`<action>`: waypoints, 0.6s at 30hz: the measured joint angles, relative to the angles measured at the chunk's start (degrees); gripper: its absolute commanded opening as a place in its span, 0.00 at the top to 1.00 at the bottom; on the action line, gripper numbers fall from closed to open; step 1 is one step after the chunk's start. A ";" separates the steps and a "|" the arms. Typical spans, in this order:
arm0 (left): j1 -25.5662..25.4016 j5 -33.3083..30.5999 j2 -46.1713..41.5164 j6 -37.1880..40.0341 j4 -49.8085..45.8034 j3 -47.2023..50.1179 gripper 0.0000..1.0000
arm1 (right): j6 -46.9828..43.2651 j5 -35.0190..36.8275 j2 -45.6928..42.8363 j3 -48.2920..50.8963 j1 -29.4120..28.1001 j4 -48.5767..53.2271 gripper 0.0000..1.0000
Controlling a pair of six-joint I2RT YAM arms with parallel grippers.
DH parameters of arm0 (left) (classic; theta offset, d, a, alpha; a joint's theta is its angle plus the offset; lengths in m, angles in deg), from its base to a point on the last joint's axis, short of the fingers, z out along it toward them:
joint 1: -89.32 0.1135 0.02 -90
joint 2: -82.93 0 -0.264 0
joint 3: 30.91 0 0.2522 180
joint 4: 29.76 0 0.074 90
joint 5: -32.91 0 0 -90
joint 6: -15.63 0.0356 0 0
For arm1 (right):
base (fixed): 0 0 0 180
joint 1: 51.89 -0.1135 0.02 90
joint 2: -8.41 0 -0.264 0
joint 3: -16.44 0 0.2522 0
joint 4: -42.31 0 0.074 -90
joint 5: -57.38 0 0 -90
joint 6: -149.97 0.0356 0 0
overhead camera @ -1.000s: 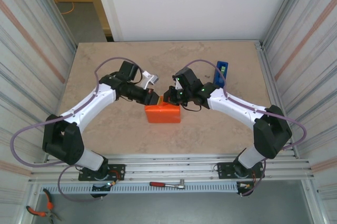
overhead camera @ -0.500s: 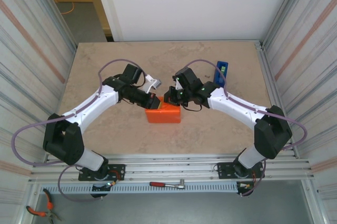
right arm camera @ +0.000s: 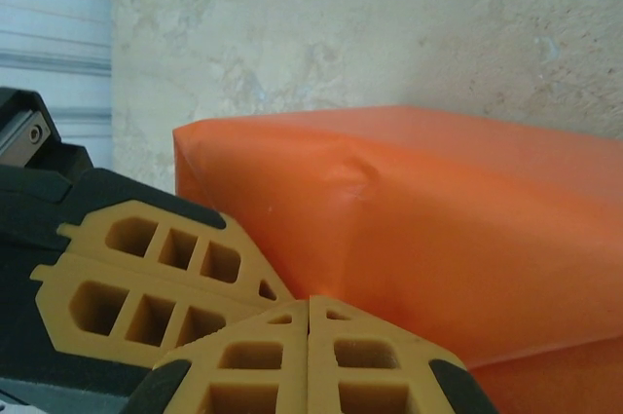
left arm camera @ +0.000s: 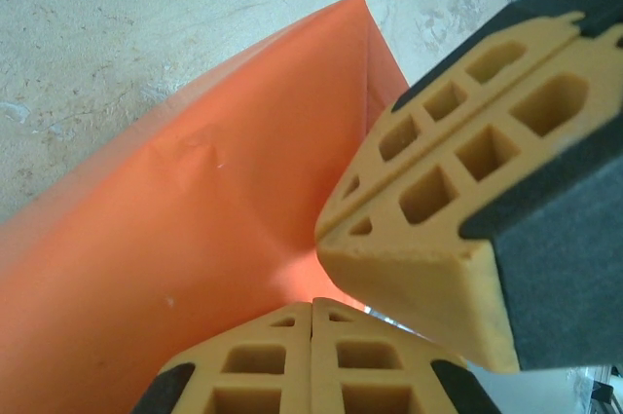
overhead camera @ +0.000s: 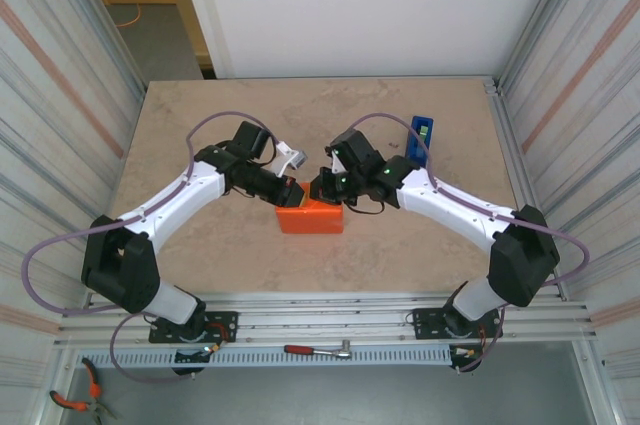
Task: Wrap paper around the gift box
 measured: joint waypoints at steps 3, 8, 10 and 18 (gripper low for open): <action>0.00 -0.02 0.00 0.11 0.00 0.00 1.00 | 0.00 0.00 0.00 0.33 -0.15 -0.07 1.00; 0.00 -0.22 0.00 0.11 0.00 -0.04 1.00 | 0.04 0.00 -0.15 2.16 -0.15 -0.70 1.00; 0.00 -0.44 0.00 0.11 -0.50 -0.50 1.00 | 0.04 0.00 -0.48 2.80 -0.15 -1.40 1.00; 0.98 -0.61 0.00 0.55 -3.26 -6.78 1.00 | 0.26 -0.02 -1.51 4.63 -0.15 -3.37 1.00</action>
